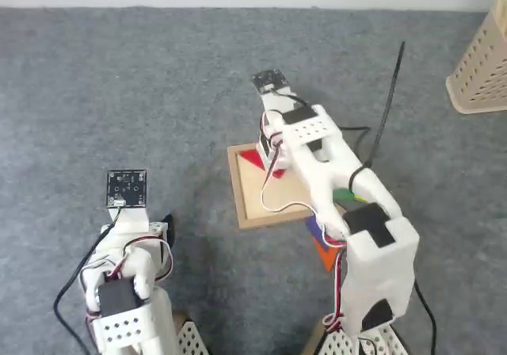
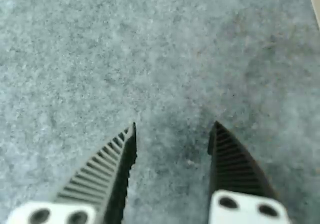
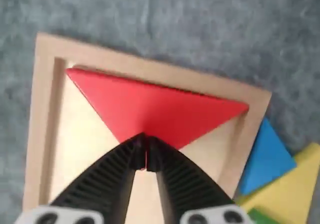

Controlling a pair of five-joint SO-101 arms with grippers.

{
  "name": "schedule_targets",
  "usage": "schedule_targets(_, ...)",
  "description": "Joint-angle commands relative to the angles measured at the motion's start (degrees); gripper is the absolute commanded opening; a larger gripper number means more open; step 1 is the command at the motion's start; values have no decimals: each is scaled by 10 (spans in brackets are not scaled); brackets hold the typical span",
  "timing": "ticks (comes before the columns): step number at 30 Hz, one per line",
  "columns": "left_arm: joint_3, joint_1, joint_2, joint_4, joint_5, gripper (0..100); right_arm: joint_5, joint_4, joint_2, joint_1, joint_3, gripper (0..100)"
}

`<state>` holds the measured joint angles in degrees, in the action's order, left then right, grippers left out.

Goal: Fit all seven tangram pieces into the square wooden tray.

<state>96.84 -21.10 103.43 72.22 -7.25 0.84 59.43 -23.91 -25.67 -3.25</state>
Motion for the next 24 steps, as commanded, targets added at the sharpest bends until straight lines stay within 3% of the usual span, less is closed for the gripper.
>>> schedule_targets(1,-2,-3,9,2,5,225,-9,-8,-39,3,51,13)
schedule_targets(7,-2,-3,9,2,5,225,-6,7,-20,11,62,13)
schedule_targets(16,-2,-3,9,2,5,225,-4,84,145,33,43,17)
schedule_targets(20,-2,-3,9,2,5,225,-3,108,229,89,-1,17)
schedule_targets(24,-2,-3,9,2,5,225,61,106,245,131,-67,39)
